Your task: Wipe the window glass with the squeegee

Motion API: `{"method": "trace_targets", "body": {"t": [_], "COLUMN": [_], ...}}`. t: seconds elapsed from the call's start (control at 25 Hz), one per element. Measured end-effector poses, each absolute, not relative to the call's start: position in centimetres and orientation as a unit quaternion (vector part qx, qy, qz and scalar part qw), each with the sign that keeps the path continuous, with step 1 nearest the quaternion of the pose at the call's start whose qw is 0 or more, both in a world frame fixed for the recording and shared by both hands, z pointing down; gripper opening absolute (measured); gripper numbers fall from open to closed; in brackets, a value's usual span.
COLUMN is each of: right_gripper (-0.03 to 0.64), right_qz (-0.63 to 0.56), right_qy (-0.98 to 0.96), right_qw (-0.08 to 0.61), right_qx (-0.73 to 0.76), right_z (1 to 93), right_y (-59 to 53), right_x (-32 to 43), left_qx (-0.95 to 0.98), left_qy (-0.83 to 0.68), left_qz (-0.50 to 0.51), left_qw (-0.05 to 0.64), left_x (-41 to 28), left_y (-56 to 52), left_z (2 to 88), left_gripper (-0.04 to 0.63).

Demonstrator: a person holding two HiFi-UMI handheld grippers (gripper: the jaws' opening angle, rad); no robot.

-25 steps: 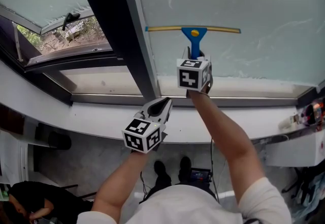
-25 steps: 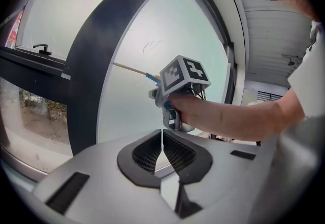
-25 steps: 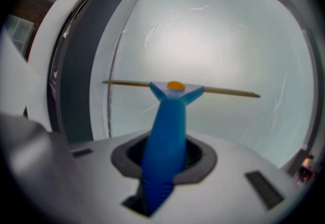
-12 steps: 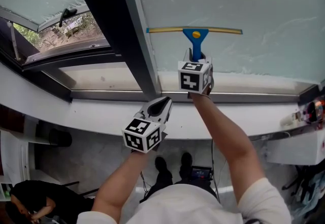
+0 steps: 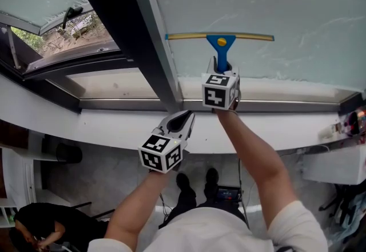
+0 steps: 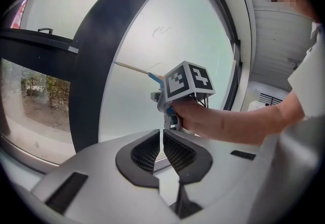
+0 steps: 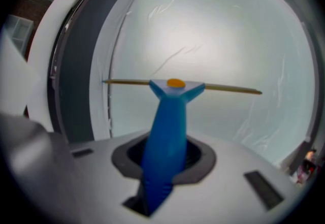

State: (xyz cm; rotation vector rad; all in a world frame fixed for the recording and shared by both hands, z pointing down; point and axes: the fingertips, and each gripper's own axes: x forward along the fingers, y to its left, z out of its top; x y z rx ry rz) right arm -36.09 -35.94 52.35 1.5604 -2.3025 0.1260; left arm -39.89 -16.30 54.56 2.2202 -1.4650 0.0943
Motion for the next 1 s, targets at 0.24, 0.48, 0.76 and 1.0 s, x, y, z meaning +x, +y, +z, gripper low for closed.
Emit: {"method": "trace_targets", "body": {"t": [0.24, 0.48, 0.76, 1.0], "right_gripper": [0.098, 0.098, 0.097, 0.097], "right_qz": [0.049, 0.058, 0.064, 0.074], "right_qy": [-0.812, -0.810, -0.811, -0.812], "right_qw": [0.195, 0.205, 0.198, 0.200], "right_qx": [0.548, 0.547, 0.546, 0.544], "right_z": [54.6, 56.5, 57.7, 59.3], "right_y": [-35.6, -35.4, -35.5, -35.4], "right_x": [-35.9, -35.7, -36.0, -36.0], "left_qx": [0.808, 0.805, 0.803, 0.801], "left_qy": [-0.534, -0.534, -0.532, -0.530], "left_qz": [0.039, 0.045, 0.050, 0.054], "left_qw": [0.247, 0.254, 0.266, 0.273], "left_x": [-39.8, -39.9, -39.8, -39.8], "left_y": [-16.2, -16.2, -16.0, -16.1], "left_z": [55.7, 56.5, 57.9, 58.9], "left_gripper": [0.032, 0.032, 0.032, 0.032]}}
